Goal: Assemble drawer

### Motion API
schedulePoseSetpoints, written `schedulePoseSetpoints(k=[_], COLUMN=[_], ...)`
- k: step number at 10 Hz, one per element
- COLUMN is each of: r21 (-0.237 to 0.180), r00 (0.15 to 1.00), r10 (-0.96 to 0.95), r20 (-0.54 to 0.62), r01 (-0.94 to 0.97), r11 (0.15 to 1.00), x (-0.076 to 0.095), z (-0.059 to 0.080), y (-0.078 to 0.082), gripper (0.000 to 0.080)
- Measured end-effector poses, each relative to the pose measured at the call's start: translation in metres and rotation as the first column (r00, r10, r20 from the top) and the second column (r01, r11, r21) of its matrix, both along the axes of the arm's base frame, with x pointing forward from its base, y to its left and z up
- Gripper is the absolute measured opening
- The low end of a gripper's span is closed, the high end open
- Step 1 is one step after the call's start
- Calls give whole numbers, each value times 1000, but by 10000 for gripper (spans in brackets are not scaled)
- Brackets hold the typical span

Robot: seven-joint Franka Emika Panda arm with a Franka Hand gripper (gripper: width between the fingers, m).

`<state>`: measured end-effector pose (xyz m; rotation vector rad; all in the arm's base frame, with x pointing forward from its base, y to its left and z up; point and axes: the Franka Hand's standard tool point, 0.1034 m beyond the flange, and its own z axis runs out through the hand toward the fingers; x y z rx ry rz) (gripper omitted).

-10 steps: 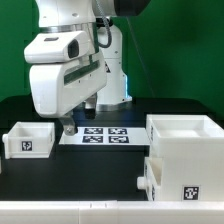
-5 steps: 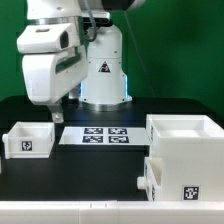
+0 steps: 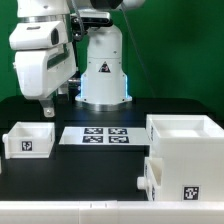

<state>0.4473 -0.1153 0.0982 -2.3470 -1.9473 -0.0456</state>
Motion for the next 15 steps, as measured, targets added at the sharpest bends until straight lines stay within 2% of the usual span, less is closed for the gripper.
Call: schedulePoseSetpoints(k=[1, 2, 3, 4, 5, 9, 11, 15], r21=[12, 15, 15, 15, 39, 38, 65, 118], r00=[999, 989, 977, 971, 980, 981, 982, 984], r10=[53, 150, 215, 237, 201, 194, 186, 168], r20=[0, 7, 12, 14, 5, 2, -20, -64], r01=[-53, -150, -215, -238, -201, -194, -185, -160], r11=[999, 989, 977, 971, 979, 980, 981, 980], x=[-10, -27, -51, -69, -82, -83, -105, -120], z=[-6, -11, -18, -25, -31, -32, -50, -80], y=[-7, -21, -36, -46, -53, -56, -67, -66], gripper=[649, 649, 649, 649, 649, 649, 649, 649])
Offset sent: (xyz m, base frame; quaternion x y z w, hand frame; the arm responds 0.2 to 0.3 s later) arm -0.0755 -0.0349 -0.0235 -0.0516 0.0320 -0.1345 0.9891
